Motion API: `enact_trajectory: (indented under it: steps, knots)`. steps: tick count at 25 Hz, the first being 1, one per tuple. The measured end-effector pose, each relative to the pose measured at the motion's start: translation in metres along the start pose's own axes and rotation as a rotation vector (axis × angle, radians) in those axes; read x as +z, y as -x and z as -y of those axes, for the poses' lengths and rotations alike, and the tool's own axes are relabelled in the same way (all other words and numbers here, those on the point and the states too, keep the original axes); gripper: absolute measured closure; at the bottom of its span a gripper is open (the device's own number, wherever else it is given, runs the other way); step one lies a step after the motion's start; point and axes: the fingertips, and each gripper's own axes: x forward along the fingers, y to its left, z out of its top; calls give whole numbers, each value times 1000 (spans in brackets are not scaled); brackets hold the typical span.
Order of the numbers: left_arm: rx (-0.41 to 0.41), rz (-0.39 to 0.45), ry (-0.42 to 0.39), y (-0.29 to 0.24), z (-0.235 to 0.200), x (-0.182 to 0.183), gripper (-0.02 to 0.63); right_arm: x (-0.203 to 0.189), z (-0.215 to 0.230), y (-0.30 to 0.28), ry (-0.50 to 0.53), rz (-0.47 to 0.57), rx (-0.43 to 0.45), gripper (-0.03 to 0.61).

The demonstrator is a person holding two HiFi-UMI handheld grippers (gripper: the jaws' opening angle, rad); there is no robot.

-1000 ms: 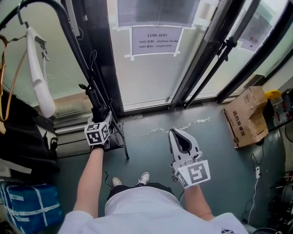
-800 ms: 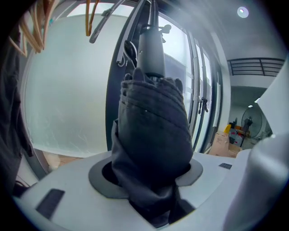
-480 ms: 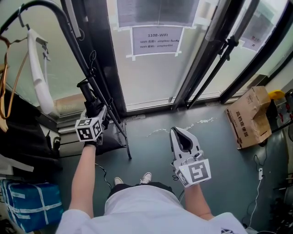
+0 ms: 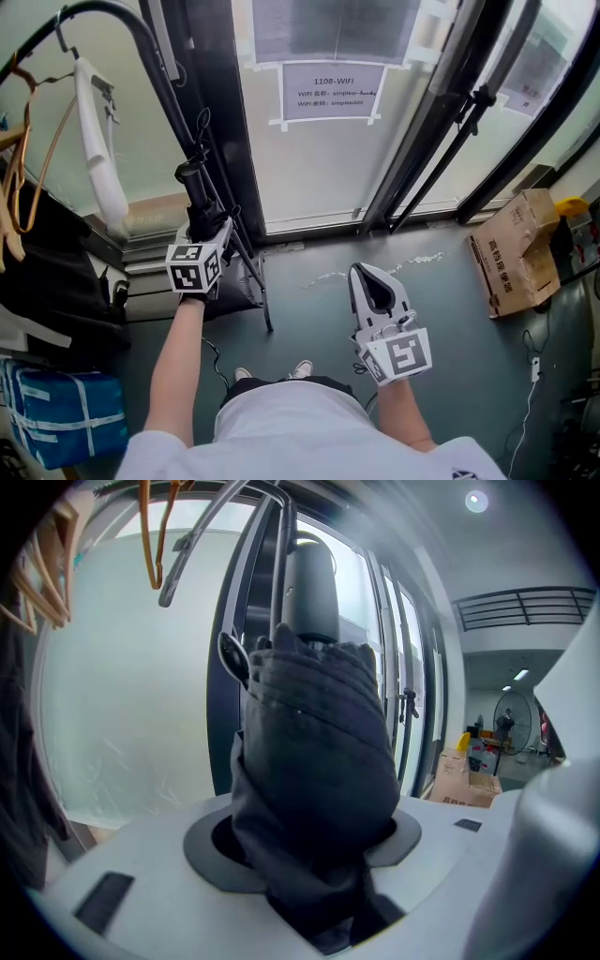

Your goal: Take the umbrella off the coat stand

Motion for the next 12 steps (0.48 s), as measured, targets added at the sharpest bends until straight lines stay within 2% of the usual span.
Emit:
enact_trajectory:
  steps: [12]
  knots:
    - [-40,59,-8,16,24,35,360,5,-7,-17,-5,20,48,560]
